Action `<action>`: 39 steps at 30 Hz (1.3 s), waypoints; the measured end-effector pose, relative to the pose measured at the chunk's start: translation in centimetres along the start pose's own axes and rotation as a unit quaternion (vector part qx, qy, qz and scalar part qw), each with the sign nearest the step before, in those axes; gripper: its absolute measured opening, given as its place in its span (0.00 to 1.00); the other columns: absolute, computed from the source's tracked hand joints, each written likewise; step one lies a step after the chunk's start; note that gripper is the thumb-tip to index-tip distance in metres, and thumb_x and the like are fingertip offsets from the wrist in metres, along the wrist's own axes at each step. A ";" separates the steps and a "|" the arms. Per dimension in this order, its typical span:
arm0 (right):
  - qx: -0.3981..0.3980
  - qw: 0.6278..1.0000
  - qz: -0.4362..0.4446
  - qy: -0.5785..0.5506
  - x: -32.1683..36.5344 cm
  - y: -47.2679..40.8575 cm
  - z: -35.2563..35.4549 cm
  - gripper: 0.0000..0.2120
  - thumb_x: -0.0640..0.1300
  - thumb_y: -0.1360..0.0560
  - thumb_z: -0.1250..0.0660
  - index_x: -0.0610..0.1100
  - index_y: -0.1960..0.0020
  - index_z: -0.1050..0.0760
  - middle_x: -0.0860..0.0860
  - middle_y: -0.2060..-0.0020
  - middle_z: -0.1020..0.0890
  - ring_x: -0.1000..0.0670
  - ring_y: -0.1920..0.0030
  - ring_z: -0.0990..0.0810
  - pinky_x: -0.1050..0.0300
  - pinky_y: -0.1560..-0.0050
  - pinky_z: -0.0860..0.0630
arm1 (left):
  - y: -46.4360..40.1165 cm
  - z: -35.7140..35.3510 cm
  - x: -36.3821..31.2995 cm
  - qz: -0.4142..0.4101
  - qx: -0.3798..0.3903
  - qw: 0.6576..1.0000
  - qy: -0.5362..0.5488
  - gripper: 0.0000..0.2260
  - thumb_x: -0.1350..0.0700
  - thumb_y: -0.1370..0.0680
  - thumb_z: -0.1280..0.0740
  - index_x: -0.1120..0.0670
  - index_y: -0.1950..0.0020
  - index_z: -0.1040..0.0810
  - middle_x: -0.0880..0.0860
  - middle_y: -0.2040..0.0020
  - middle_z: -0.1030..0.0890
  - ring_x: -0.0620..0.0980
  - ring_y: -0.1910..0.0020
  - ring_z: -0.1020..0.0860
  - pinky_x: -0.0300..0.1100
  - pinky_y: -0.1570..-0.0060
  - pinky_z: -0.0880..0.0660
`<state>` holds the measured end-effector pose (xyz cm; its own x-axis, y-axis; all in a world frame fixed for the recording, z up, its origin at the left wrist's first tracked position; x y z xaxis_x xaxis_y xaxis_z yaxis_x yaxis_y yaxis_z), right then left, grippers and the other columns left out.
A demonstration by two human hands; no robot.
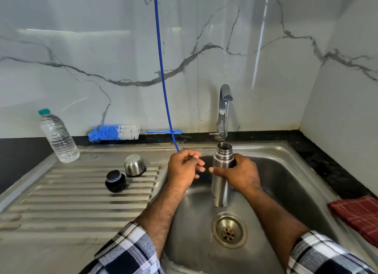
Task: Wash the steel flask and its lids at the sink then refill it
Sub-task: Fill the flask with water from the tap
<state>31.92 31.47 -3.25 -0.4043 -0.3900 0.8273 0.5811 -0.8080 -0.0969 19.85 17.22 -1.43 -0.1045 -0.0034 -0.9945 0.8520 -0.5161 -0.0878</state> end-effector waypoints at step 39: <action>0.016 0.999 0.017 0.024 -0.3 -1.2 0.0 0.22 0.58 0.37 0.15 0.57 0.52 0.24 0.58 0.59 0.18 0.57 0.54 0.18 0.56 0.50 0.20 | -2.3 0.6 1.5 0.031 -0.017 0.999 -0.023 0.06 0.64 0.17 0.32 0.56 0.47 0.16 0.56 0.56 0.12 0.48 0.66 0.15 0.40 0.69 0.22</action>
<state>31.36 32.51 -3.40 -0.4170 -0.4389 0.7959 0.6179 -0.7791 -0.1059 17.39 17.92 -2.72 -0.0742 -0.0734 -0.9945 0.8745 -0.4841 -0.0295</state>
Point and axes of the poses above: each hand's wrist, its own y-axis away from the middle knuckle, its own z-axis out of the back of the hand, x = y × z, the point moved 2 cm from there along -y, towards the middle knuckle
